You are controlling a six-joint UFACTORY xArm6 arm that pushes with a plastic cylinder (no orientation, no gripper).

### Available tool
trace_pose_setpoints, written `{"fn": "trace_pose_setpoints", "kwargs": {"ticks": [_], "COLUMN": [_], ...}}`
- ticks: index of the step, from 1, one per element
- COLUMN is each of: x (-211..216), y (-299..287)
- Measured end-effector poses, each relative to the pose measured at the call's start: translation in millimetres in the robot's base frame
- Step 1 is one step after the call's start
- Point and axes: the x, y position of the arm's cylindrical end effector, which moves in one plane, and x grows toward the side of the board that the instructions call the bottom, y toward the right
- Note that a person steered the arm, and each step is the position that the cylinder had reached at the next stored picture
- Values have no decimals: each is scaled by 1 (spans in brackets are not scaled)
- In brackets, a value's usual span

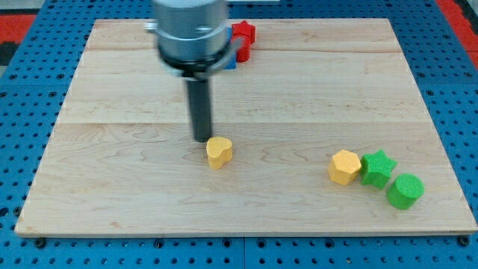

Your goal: Move yellow heart to green star

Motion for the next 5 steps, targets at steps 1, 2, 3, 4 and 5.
{"fn": "trace_pose_setpoints", "kwargs": {"ticks": [1,2,3,4,5], "x": [9,60,83,106,149], "y": [9,104,134,93,127]}}
